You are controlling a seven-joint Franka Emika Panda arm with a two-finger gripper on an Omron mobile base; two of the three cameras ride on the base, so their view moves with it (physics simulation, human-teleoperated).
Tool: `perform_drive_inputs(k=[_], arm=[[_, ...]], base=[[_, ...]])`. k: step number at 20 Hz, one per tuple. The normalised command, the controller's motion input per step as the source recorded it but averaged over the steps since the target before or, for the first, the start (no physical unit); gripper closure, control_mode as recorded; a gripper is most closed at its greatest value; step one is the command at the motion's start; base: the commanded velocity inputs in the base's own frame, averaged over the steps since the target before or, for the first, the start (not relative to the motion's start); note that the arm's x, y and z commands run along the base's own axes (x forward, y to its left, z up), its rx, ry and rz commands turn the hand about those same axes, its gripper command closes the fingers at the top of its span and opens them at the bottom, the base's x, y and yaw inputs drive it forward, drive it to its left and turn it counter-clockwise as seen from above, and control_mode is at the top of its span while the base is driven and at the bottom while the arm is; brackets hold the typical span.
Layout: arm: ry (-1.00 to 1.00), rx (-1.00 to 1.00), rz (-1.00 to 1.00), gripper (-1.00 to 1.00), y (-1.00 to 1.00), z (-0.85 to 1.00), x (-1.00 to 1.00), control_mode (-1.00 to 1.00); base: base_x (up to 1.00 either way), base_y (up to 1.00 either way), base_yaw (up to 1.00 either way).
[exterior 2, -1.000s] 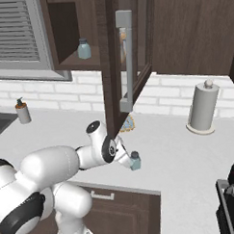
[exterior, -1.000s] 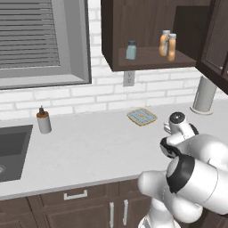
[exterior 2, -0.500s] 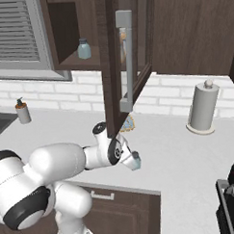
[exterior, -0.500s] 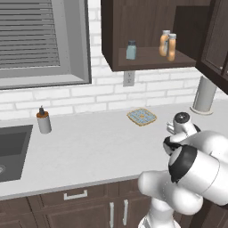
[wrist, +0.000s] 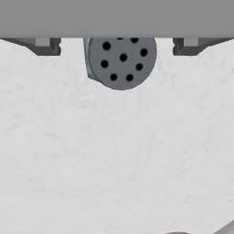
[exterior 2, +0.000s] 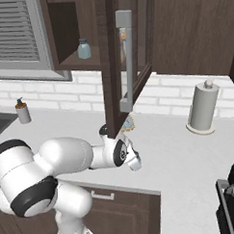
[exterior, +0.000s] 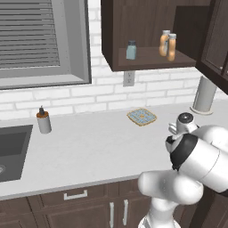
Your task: Put the shaker and condiment bottle from the counter next to their counterparts in the cabinet.
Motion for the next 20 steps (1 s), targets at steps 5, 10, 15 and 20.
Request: perform_drive_inputs(k=[5, 10, 15, 20], arm=[[0.02, 0.01, 0.00, 1.00, -0.05, -0.08, 0.02, -1.00], [0.19, 0.05, -0.08, 1.00, -0.13, 0.56, 0.27, -1.00], [0.40, 0.02, -0.21, 1.00, -0.02, 1.00, 0.21, -1.00], [0.37, 0.00, -0.17, 1.00, 0.00, 1.00, 0.05, -1.00]], base=[[0.00, 0.00, 0.00], [0.00, 0.00, 0.00], [0.00, 0.00, 0.00], [0.00, 0.00, 0.00]])
